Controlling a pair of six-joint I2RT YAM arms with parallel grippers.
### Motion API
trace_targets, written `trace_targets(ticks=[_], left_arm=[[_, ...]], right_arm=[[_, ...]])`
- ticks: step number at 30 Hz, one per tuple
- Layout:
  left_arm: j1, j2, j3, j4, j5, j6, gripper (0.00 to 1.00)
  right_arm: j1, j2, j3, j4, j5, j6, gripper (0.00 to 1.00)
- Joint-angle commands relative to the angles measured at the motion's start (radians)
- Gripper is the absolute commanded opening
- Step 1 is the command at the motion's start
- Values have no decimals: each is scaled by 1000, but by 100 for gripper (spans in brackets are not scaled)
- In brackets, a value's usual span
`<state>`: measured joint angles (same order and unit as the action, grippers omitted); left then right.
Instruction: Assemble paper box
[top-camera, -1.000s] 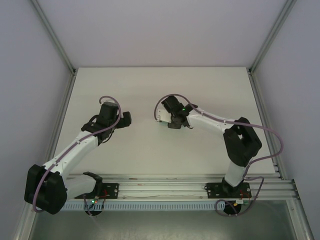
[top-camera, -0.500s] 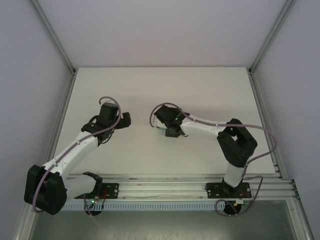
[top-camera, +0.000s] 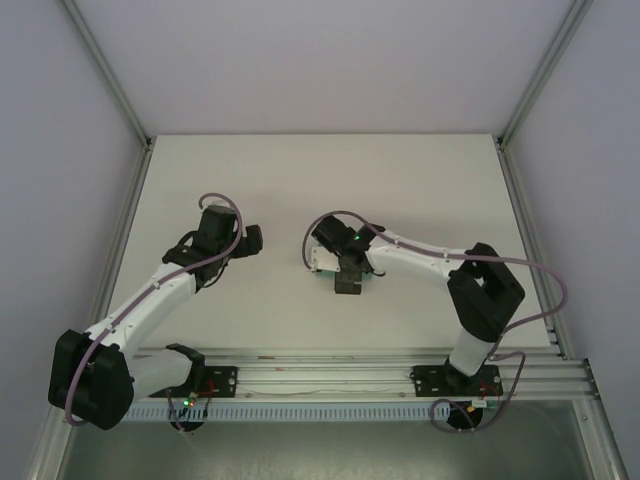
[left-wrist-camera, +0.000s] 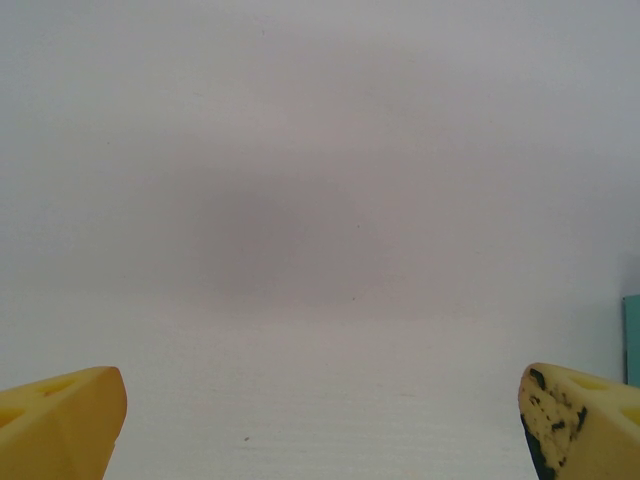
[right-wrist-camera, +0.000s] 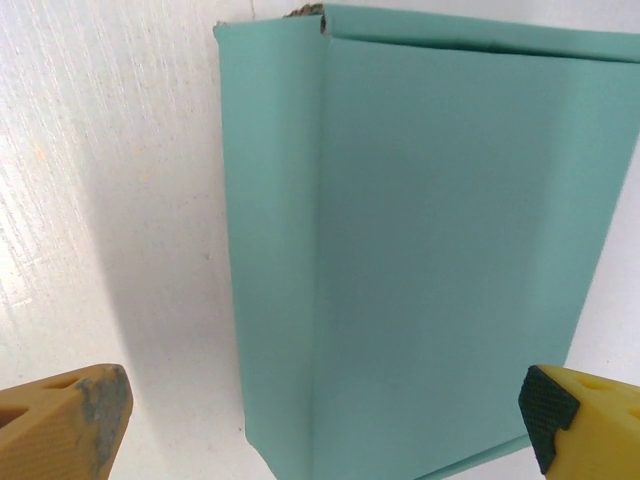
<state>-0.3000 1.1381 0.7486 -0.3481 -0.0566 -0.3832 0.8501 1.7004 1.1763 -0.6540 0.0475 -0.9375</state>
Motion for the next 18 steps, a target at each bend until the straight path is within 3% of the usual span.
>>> trace_targets(ticks=[1,4,8,11,15,18], left_arm=[[6,-9,-3,27,-19,20,100],[8,-27,-4,50,-58,25,100],[53,-45,-41,141,-96,35,100],[142,-21,-70,211,-151,13,100],[255,33,-201,497,-239,75,100],[341,63,-215,558,-160,84,100]], right_arm=[[-19,-108,-40,58,-43,41,100],[-84,-214,-103,199,-60,149,100],[-234,-353,-203,402,15,427,100],[-381,-453,-289,498,48,636,100],[-599,-544,-475,690,63,844,100],[-730,-582,-677,982,26,936,100]])
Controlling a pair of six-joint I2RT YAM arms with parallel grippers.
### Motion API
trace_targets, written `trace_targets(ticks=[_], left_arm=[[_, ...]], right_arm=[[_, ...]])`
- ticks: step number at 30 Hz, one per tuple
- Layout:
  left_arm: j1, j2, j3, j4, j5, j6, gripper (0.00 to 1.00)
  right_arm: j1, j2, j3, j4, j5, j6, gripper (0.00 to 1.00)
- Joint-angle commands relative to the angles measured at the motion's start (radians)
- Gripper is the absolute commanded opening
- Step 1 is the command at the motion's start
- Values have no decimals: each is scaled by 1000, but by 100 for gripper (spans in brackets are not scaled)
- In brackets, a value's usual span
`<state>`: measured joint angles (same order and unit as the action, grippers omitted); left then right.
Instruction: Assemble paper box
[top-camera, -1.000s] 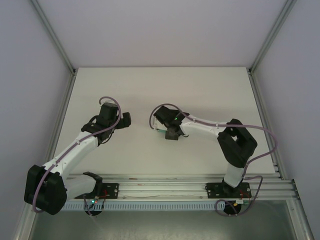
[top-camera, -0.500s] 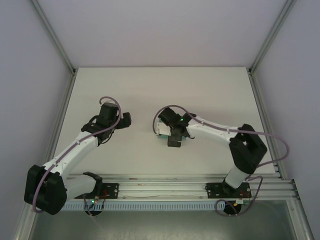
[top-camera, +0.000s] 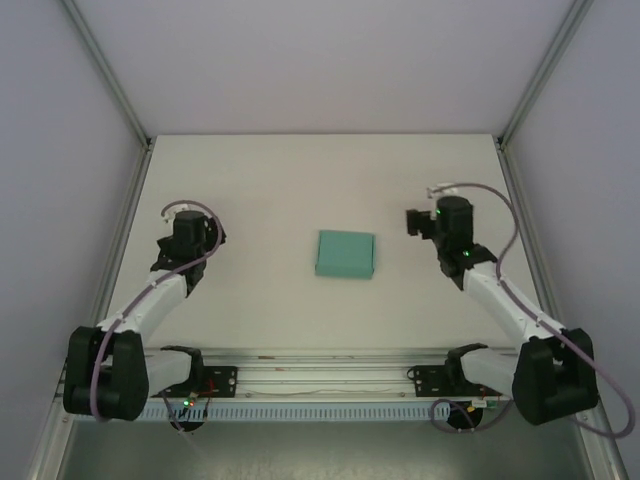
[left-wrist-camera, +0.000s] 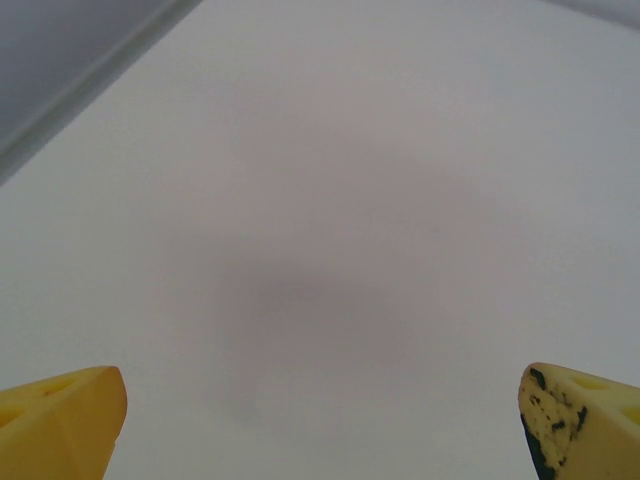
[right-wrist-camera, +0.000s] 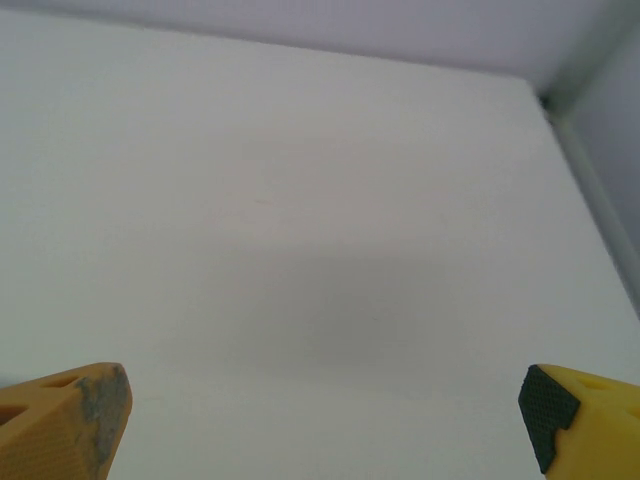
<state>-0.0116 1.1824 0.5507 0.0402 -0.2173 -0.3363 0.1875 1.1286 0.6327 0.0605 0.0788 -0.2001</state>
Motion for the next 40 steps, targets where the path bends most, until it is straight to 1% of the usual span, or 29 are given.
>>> trace_targets(ticks=[1,2,3,5,7,8,9,10,11,12,13,14,15,16,17,18,19,20,21,23,25,27,29,40], left_arm=[[64,27,-21,195,-6,39,100],[68,32,-25,217,6,67,100],[68,42,-44,275,20,114,100],[69,74,-102,409,3,159,100],[70,125,-170,565,13,200,100],[71,139,-175,598,18,207,100],[71,133,-149,540,38,213,100],[71,142,-162,585,44,234,100],[71,145,-182,648,39,237,100],[73,137,-197,676,44,238,100],[73,138,-219,732,61,253,100],[75,134,-235,769,81,260,100],[79,134,-240,782,110,267,100],[79,134,-240,782,137,276,100],[79,138,-238,782,154,283,100],[79,140,-233,776,158,284,100],[79,140,-232,775,154,281,100],[79,139,-234,778,148,280,100],[79,136,-239,782,141,277,100],[79,129,-249,792,135,275,100],[79,126,-252,797,135,275,100],[79,129,-250,794,130,273,100],[79,132,-244,789,134,276,100],[79,135,-241,785,132,273,100]], right_arm=[[-99,-8,-180,343,-29,209,100],[-118,-4,-209,383,-32,211,100],[-129,4,-228,406,-23,201,100],[-132,19,-248,441,-13,163,100],[-135,88,-271,537,-1,157,100],[-137,126,-280,594,12,160,100],[-138,182,-289,673,32,169,100],[-139,206,-285,712,55,193,100],[-152,230,-279,726,29,203,100],[-163,269,-274,741,-12,202,100],[-169,321,-283,797,-46,195,100],[-171,387,-297,901,-67,186,100],[-172,403,-301,948,-67,185,100],[-172,355,-277,817,-67,186,100],[-176,347,-254,755,-78,191,100],[-178,383,-257,820,-50,206,100],[-181,391,-254,832,-9,225,100],[-181,372,-236,763,6,232,100],[-182,366,-234,744,6,232,100],[-183,382,-251,808,11,228,100],[-183,366,-238,755,8,230,100],[-182,376,-245,784,9,230,100],[-182,369,-240,762,8,230,100],[-183,371,-242,768,8,229,100]])
